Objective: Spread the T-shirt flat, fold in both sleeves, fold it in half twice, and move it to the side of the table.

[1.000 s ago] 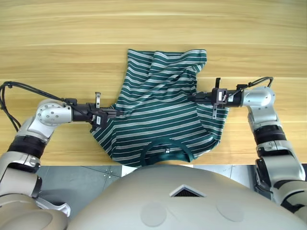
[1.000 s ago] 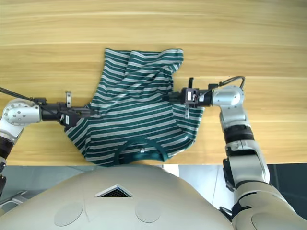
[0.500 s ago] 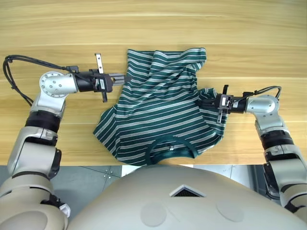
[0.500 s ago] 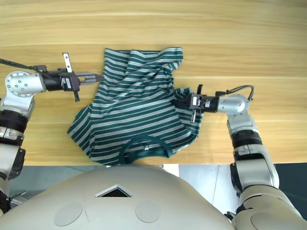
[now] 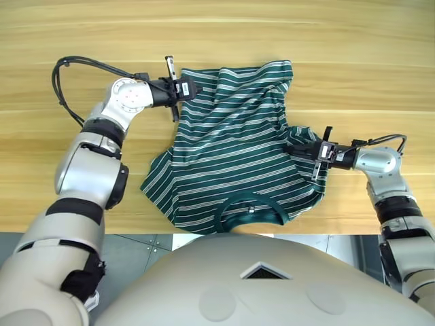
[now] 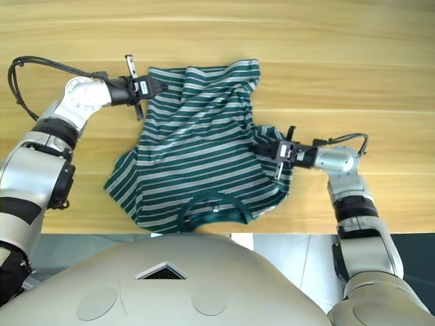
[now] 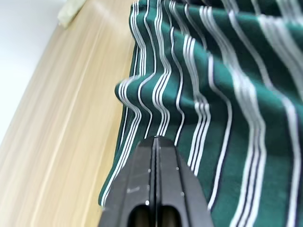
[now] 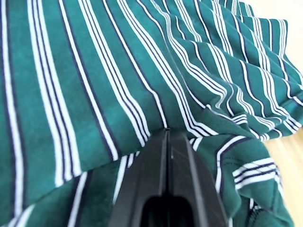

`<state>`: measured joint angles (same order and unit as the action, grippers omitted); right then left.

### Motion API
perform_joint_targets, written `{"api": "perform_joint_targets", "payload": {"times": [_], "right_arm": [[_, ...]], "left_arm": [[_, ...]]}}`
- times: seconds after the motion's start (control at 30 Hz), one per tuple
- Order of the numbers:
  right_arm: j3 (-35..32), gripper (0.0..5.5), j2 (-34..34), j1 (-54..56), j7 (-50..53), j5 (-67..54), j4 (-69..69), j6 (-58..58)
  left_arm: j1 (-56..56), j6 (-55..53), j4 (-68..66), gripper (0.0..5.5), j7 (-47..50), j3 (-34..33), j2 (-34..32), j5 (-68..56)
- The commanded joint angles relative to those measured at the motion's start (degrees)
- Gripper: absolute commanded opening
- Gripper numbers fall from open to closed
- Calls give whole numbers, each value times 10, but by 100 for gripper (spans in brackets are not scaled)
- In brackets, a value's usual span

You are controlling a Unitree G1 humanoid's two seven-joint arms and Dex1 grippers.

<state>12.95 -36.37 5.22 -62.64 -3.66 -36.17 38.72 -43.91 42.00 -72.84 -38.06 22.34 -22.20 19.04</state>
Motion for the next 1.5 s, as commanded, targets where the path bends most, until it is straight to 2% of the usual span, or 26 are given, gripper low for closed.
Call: {"api": "perform_joint_targets", "payload": {"times": [0.03, 0.3, 0.5, 0.87, 1.23, 1.4, 1.5], "right_arm": [[27, 3, 2, -30, -15, 24, -4, -25], [33, 3, -1, -58, -8, 12, 33, -31], [30, 3, -2, -73, 0, 8, 48, -35], [32, 3, 7, -83, 11, 5, 47, -36], [29, 3, 20, -75, 10, -3, 54, -41], [10, 3, 9, -75, 8, -29, 76, -39], [-42, 3, -27, -84, -18, -112, 155, -44]], "left_arm": [[-26, -41, -27, 0, 36, 5, 22, 28], [-40, -172, -59, 0, 142, 12, 38, 87], [-33, -239, -68, 0, 169, 5, 25, 100], [-29, -310, -71, 0, 227, -52, -2, 86], [-52, -195, -55, 0, 139, -150, 5, 5], [-41, -80, -33, 0, 18, -181, -16, -41], [-23, -4, -10, 0, -75, -206, -37, -90]]}}
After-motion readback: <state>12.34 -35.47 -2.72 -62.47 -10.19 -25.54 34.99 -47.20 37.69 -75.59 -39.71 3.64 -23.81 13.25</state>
